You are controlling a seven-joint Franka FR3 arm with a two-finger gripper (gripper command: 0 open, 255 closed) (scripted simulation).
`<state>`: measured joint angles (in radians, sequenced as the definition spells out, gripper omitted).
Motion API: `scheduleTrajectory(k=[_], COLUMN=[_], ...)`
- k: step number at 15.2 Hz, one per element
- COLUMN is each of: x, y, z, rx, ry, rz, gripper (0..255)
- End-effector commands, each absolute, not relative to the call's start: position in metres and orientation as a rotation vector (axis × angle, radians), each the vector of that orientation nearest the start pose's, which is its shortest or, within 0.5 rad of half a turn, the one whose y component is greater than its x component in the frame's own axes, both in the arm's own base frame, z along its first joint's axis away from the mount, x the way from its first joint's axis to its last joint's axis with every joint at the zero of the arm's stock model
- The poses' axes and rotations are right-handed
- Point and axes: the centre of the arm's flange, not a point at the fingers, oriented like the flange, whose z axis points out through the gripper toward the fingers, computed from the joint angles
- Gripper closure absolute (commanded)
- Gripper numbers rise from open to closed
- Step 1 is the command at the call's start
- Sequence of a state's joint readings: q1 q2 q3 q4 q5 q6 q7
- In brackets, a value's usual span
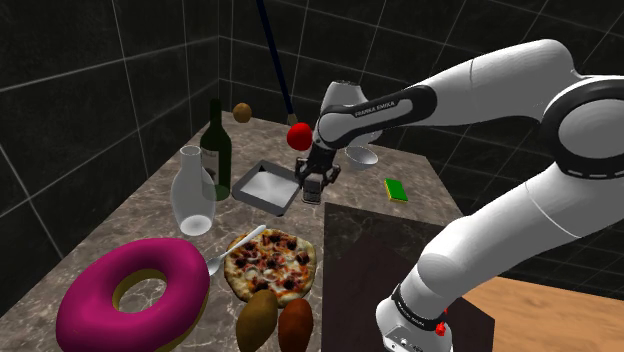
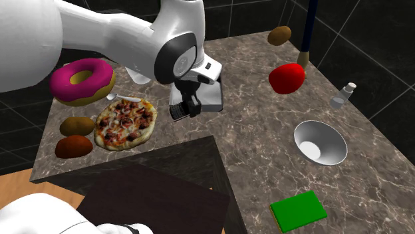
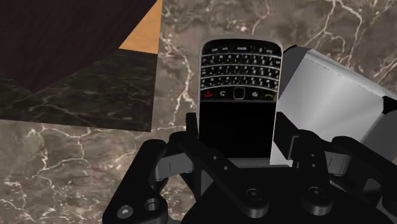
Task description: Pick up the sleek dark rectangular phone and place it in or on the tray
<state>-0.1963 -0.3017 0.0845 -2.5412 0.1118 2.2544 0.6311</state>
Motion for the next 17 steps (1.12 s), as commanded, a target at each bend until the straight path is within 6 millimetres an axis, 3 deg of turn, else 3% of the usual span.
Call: scheduleTrajectory(k=[1,5,15,16,17], x=[0.424,0.424,0.554,0.575,0.575], y=[-0.046,-0.046,-0.024,-0.021,-0.021], z=[0.391,0.408,0.413,0.414,0.409], rx=[-2.825,-2.825,-2.825,-2.825,-2.825], ry=[1.222,1.222,1.222,1.222,1.222], rz=[0.003,0.003,0.003,0.003,0.003], gripper=[255,255,255,255,255])
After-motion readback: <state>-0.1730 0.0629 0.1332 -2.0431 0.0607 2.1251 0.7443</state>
